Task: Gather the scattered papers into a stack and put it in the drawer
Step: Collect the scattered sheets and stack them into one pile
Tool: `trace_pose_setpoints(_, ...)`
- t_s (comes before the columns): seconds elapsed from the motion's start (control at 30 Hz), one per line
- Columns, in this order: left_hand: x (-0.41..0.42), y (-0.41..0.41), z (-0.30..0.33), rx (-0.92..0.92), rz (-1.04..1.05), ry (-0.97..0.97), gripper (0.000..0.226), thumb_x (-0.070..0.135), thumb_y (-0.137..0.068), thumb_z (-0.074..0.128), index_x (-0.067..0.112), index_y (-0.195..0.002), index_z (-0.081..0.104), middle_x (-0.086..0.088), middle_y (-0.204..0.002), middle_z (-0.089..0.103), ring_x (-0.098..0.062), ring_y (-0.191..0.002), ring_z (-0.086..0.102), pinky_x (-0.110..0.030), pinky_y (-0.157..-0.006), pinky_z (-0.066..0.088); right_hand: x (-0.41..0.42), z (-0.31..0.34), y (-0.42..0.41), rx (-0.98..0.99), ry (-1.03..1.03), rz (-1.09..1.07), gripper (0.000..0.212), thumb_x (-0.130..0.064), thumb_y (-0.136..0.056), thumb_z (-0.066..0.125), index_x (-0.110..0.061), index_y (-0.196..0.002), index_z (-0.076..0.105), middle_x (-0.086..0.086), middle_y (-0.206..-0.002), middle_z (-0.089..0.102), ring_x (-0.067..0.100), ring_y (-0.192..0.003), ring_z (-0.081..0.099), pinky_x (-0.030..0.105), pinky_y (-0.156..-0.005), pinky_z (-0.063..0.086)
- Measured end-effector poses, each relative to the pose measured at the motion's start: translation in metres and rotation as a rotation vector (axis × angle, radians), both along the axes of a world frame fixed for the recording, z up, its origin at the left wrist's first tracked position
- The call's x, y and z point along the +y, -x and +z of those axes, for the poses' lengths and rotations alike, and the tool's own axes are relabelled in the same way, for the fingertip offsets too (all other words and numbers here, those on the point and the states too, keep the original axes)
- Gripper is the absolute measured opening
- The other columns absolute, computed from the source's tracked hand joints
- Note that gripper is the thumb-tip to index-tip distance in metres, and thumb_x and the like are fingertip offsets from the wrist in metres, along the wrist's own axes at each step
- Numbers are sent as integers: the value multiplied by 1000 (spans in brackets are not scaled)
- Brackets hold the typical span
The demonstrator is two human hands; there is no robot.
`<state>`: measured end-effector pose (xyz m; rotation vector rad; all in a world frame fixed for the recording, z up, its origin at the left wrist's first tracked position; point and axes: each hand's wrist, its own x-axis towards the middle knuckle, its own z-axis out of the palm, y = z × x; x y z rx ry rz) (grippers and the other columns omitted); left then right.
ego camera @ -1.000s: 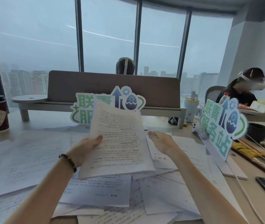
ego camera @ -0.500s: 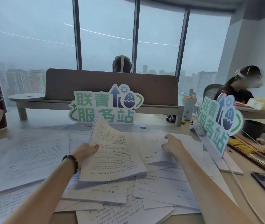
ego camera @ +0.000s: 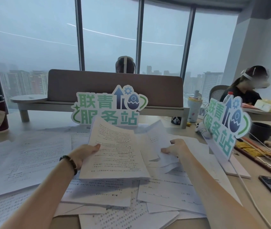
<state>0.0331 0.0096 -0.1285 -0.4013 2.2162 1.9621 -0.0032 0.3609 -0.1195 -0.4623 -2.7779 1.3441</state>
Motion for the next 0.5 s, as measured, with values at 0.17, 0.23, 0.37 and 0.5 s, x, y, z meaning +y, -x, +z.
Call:
trace_pose_setpoints(0.17,2,-1,-2,-32,-18,-6,32,21,-101,54,-1,-124,59,-20,-99,72,-34,-78,70,-40,-56,59,-17,0,-7,-27,-239,60,61,-45,-91,66,0,-130,53,14,-129,60,30,-120,56,29,-85,42)
trace_pose_setpoints(0.23,3,-2,-3,-25,-28,1,33,21,-101,54,-2,-124,59,-21,-102,71,-35,-82,69,-41,-61,59,-25,0,-8,-17,-240,84,63,-53,-95,56,0,-128,54,14,-127,60,29,-116,57,29,-82,40)
trace_pose_setpoints(0.37,4,-3,-2,-5,-40,-9,32,19,-100,55,-2,-123,60,-23,-107,70,-36,-87,69,-46,-71,57,-36,-5,-10,8,-269,153,65,-52,-83,72,-5,-124,55,10,-125,60,26,-107,56,30,-82,42)
trace_pose_setpoints(0.5,4,-2,-3,2,-46,-30,31,18,-100,56,-2,-122,61,-24,-107,71,-38,-89,69,-47,-73,57,-37,-5,-13,37,-244,148,74,-35,-76,84,-6,-135,50,10,-132,56,27,-120,53,27,-84,39)
